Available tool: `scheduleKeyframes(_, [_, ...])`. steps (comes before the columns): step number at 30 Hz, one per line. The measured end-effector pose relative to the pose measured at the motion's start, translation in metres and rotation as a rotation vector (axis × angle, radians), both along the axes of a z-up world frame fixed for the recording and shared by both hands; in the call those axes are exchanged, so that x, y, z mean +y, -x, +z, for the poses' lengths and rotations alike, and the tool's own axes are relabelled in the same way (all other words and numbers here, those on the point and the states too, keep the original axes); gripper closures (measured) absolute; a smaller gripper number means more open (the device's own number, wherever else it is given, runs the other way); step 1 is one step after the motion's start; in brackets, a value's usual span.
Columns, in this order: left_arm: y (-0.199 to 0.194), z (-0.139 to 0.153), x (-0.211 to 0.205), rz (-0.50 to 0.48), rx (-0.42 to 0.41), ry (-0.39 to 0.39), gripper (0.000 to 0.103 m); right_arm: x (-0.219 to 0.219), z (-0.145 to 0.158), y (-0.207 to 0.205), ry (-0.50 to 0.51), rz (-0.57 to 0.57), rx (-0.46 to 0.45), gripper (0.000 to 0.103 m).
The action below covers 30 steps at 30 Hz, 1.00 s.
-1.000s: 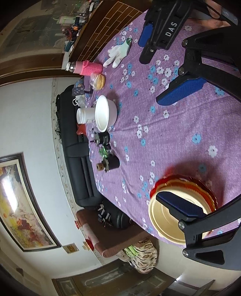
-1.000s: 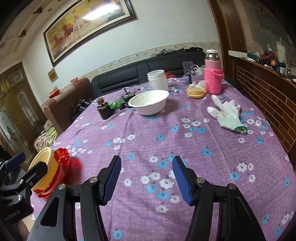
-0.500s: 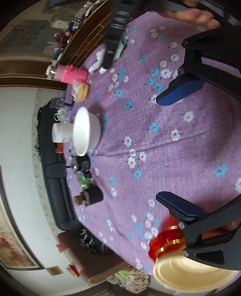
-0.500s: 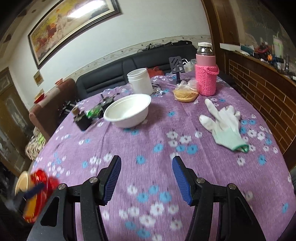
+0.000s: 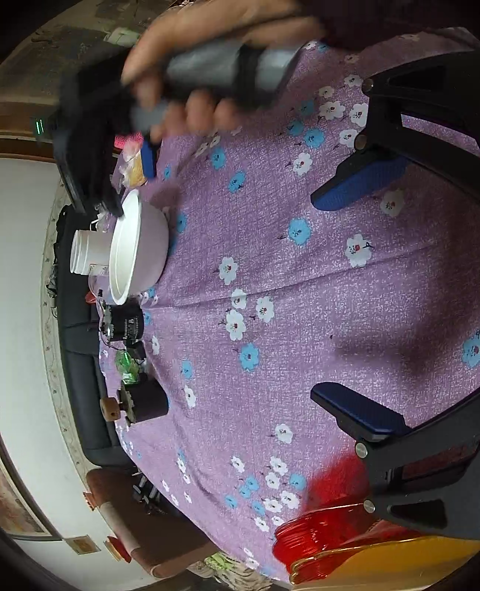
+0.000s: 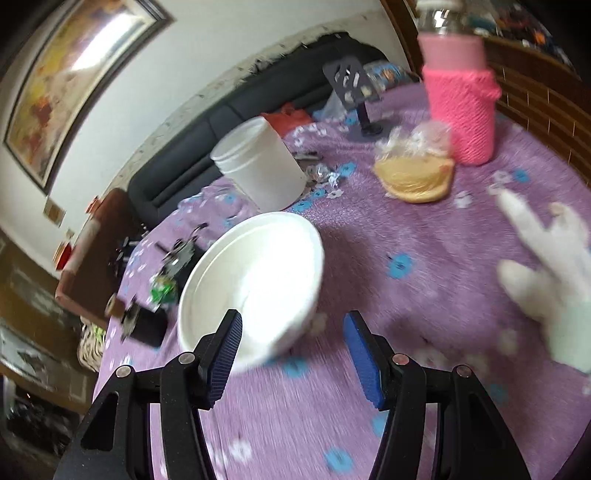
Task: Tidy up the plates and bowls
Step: 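Grasp the rim of the white foam bowl with the right tool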
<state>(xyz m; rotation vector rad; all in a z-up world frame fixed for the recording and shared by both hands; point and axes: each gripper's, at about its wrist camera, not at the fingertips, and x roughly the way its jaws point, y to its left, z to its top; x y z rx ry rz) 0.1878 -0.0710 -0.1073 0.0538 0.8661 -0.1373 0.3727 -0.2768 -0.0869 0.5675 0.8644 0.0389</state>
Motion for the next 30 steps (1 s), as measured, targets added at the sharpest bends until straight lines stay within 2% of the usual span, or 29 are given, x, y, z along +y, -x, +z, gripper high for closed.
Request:
scheduleKeyframes(2, [0.001, 0.002, 0.001, 0.0, -0.013, 0.004, 0.009, 0.005, -0.01, -0.017, 0.021, -0.016, 0.044, 0.042])
scheduleKeyframes(4, [0.0, 0.004, 0.004, 0.001, -0.017, 0.015, 0.009, 0.007, -0.019, -0.024, -0.003, -0.01, 0.066, 0.072])
scheduleKeyframes(5, [-0.001, 0.005, 0.007, 0.007, -0.019, 0.017, 0.009, 0.008, -0.022, -0.024, -0.022, 0.004, 0.088, 0.082])
scheduleKeyframes(6, [-0.002, 0.005, 0.01, 0.015, -0.018, 0.027, 0.009, 0.008, -0.022, -0.022, -0.034, 0.008, 0.088, 0.089])
scheduleKeyframes(8, [-0.004, 0.006, 0.016, 0.027, -0.015, 0.053, 0.009, 0.007, -0.018, -0.012, -0.031, 0.022, 0.092, 0.094])
scheduleKeyframes(12, [0.0, 0.013, 0.02, 0.026, -0.043, 0.081, 0.009, 0.0, -0.006, 0.027, -0.028, 0.06, 0.119, 0.097])
scheduleKeyframes(20, [0.021, 0.027, 0.022, -0.051, -0.102, 0.18, 0.009, -0.037, 0.012, 0.138, -0.131, 0.147, 0.206, 0.097])
scheduleKeyframes(23, [0.032, 0.032, 0.022, -0.081, -0.088, 0.212, 0.009, -0.048, 0.008, 0.176, -0.173, 0.175, 0.266, 0.096])
scheduleKeyframes(26, [0.044, 0.035, 0.017, -0.089, -0.069, 0.187, 0.009, -0.051, -0.003, 0.199, -0.207, 0.233, 0.299, 0.094])
scheduleKeyframes(30, [0.051, 0.037, 0.012, -0.099, -0.007, 0.215, 0.009, -0.046, -0.017, 0.214, -0.118, 0.247, 0.275, 0.092])
